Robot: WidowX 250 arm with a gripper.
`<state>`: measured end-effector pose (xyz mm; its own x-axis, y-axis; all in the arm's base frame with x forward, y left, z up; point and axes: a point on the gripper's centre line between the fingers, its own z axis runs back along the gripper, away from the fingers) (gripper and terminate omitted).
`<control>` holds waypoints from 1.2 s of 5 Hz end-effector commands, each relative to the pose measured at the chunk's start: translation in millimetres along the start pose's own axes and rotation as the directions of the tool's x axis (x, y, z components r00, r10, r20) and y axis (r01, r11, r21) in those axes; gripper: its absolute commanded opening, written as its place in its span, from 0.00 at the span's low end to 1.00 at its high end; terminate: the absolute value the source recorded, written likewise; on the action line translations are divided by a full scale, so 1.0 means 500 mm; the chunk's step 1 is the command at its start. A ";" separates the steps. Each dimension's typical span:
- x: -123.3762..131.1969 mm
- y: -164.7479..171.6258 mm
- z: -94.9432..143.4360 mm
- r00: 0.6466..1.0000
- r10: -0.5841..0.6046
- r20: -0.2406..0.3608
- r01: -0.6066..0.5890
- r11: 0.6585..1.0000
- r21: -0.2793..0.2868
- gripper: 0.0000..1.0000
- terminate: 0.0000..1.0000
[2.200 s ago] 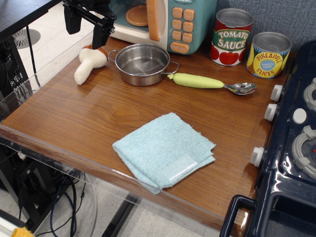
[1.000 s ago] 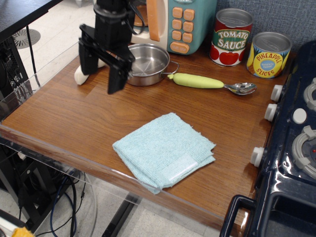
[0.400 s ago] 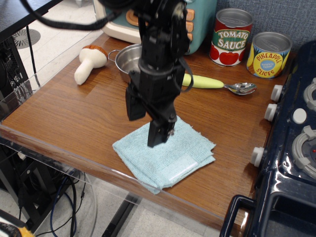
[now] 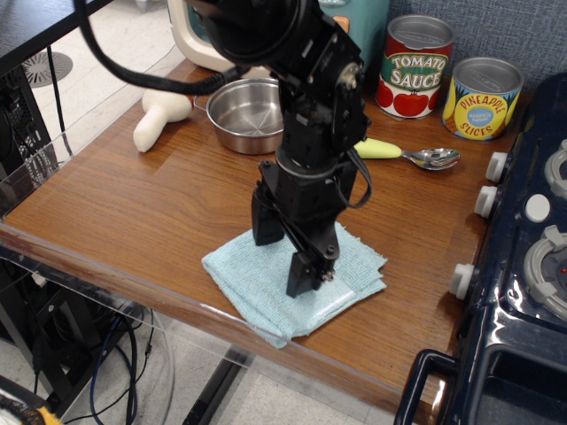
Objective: Move the blue towel to the left edge of the table
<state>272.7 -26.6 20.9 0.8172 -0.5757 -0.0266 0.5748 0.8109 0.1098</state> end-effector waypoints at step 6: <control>-0.159 0.281 -0.074 0.943 0.312 -0.114 -0.306 0.949 0.072 1.00 0.00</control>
<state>311.9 119.6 9.7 0.9572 -0.2828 -0.0612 0.2894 0.9383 0.1895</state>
